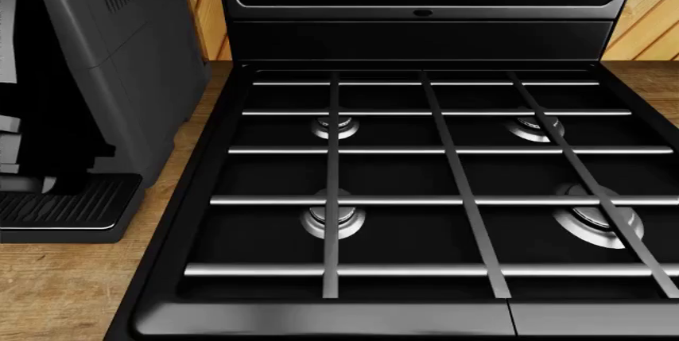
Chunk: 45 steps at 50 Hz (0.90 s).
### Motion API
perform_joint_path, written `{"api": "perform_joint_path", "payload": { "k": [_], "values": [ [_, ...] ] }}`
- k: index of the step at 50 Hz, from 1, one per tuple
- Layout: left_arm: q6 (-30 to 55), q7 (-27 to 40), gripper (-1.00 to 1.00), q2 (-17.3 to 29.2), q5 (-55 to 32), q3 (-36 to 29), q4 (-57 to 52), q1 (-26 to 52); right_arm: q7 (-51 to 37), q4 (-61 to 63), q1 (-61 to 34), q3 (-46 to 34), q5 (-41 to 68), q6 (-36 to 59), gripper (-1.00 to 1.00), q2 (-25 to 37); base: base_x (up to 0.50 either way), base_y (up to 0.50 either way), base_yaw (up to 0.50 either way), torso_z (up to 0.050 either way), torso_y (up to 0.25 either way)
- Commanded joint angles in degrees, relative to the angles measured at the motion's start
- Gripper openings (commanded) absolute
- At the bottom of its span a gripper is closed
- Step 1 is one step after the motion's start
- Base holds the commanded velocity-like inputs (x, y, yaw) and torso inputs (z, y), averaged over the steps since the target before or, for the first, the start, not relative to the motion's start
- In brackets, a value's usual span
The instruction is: Pick the zucchini from the counter and place it in the microwave.
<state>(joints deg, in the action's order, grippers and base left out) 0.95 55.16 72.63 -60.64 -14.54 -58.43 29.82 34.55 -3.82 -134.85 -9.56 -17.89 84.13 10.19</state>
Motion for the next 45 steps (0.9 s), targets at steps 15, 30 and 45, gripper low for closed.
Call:
{"api": "perform_joint_path", "payload": {
  "k": [15,30,45],
  "values": [
    [-1.48,0.21,1.0,0.96,0.74,-0.46,-0.04,-1.1,10.9,-9.92,-0.14,7.58,-21.71,-6.6,-1.0,-5.97,0.0,0.0,0.0,0.0,0.0],
    [-2.69,0.24,1.0,1.5,1.47,-0.5,0.18,-2.29,2.35,-16.37,-0.14,7.97,-14.45,-8.91,-1.0,-4.32,0.0,0.0,0.0,0.0,0.0],
    [-1.7,-0.11,1.0,0.63,1.04,-1.39,0.33,-0.47,-5.97,-21.88,-0.15,7.84,-7.77,-11.33,-1.0,-3.3,0.0,0.0,0.0,0.0,0.001]
  ]
}}
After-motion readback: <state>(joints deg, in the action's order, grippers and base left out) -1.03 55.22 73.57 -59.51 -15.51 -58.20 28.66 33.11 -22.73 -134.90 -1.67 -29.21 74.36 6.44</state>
